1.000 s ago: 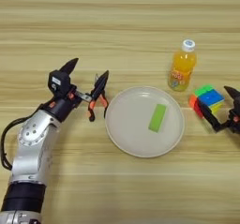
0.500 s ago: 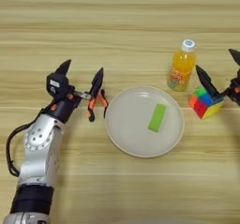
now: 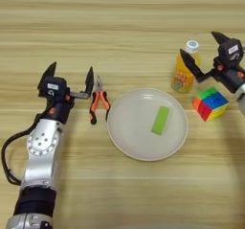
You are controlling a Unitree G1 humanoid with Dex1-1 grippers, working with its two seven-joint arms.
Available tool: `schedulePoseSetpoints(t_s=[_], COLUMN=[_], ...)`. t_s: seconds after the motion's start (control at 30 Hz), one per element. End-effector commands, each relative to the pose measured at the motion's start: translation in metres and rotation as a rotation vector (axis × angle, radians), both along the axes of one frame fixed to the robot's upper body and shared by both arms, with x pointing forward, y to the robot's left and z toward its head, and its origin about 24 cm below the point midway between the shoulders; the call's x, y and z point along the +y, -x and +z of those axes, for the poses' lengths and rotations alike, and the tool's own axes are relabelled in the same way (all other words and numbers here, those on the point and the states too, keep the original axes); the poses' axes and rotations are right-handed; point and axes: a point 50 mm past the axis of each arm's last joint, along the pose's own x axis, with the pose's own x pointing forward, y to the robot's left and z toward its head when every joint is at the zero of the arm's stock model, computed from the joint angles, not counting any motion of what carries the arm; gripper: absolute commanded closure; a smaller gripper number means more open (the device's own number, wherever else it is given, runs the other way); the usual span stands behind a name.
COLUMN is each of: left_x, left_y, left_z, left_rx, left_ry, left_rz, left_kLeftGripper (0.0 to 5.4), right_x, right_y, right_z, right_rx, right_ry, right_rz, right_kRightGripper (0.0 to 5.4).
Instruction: Move the objects on the table
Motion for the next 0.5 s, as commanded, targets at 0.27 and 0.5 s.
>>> schedulePoseSetpoints(t_s=[0.27, 0.5], left_x=[0.001, 0.0], left_y=[-0.001, -0.001], left_z=[0.002, 0.001], left_rx=[-0.042, -0.049], left_ry=[-0.003, -0.01], left_rz=[0.077, 0.071], left_kLeftGripper=[0.0, 0.0], right_x=[0.009, 0.009], right_y=[-0.029, -0.032], right_z=[-0.022, -0.028], right_rx=[0.172, 0.197], right_ry=[-0.047, -0.046], right_rz=[0.013, 0.018], right_kRightGripper=[0.74, 1.48])
